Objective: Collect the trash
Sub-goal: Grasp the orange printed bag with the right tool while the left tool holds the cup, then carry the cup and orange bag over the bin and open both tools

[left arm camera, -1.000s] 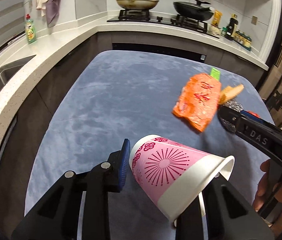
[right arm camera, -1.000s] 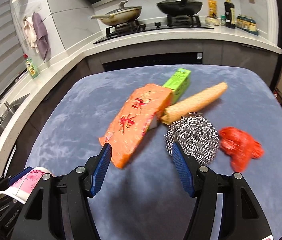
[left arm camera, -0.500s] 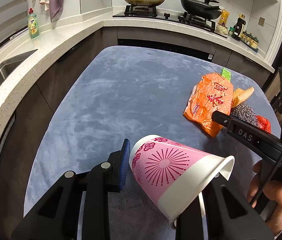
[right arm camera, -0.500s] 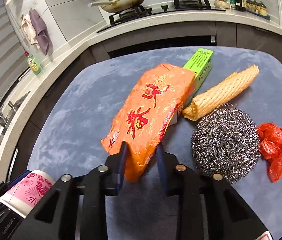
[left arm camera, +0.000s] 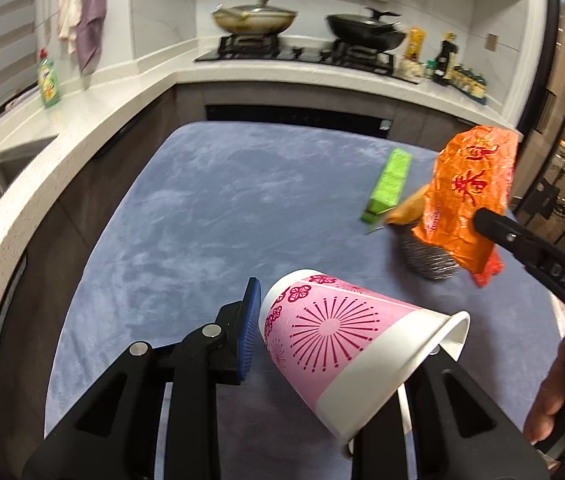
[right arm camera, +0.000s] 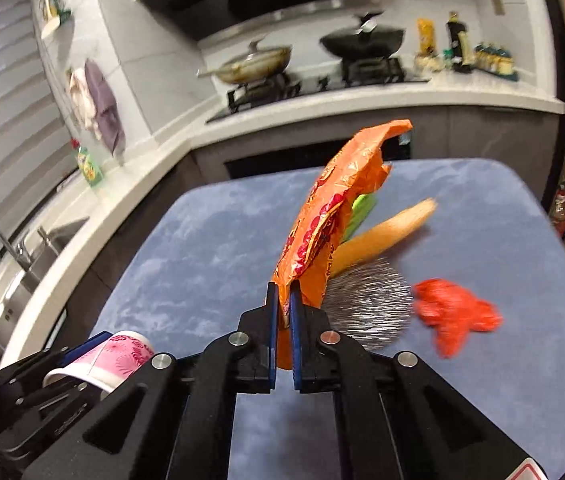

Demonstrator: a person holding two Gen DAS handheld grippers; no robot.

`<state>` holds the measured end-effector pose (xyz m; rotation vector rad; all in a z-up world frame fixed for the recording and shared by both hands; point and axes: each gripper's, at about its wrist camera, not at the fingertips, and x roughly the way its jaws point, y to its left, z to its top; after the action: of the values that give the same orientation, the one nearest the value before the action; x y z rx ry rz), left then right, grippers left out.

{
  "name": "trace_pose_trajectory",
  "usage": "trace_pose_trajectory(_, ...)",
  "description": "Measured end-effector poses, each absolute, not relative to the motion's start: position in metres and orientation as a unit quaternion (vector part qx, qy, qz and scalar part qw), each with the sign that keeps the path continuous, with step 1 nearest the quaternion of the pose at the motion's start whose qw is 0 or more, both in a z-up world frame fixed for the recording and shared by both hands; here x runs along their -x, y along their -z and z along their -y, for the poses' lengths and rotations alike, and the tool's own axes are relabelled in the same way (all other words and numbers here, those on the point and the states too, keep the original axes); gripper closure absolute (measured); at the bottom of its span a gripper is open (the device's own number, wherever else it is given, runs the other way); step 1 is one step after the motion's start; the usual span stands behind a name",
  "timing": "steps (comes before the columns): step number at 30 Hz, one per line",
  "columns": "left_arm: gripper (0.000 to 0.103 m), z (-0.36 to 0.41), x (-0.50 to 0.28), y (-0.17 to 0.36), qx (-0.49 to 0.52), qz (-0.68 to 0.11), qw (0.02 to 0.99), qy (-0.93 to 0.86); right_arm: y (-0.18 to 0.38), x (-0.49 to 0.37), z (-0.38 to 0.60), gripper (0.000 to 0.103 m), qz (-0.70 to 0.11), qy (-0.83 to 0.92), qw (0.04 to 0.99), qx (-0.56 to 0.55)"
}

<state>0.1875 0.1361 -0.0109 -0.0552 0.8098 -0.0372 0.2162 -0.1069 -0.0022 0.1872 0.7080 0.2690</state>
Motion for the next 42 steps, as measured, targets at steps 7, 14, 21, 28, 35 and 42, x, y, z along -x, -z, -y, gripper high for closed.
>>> trace_pose_trajectory(7,0.079,-0.064,-0.176,-0.017,-0.002,-0.37,0.925,0.083,-0.026,-0.172,0.185,0.097,-0.309,-0.07,0.943,-0.104)
trace_pose_trajectory(14,0.079,0.042,-0.161,-0.035,-0.037,-0.353,0.917,0.183,-0.024,-0.122,0.297,0.097,-0.301,0.042,0.944,-0.127)
trace_pose_trajectory(21,0.079,0.152,-0.148,-0.033,-0.07,-0.347,0.896,0.268,-0.003,-0.078,0.398,0.097,-0.31,0.136,0.928,-0.158)
trace_pose_trajectory(28,0.079,0.242,-0.144,-0.013,-0.097,-0.352,0.875,0.319,0.022,-0.056,0.456,0.097,-0.326,0.178,0.912,-0.176)
trace_pose_trajectory(35,0.079,0.3,-0.149,0.011,-0.117,-0.366,0.859,0.337,0.048,-0.058,0.483,0.097,-0.347,0.189,0.9,-0.184)
trace_pose_trajectory(42,0.078,0.329,-0.149,0.028,-0.122,-0.38,0.849,0.347,0.064,-0.07,0.49,0.097,-0.365,0.194,0.894,-0.174)
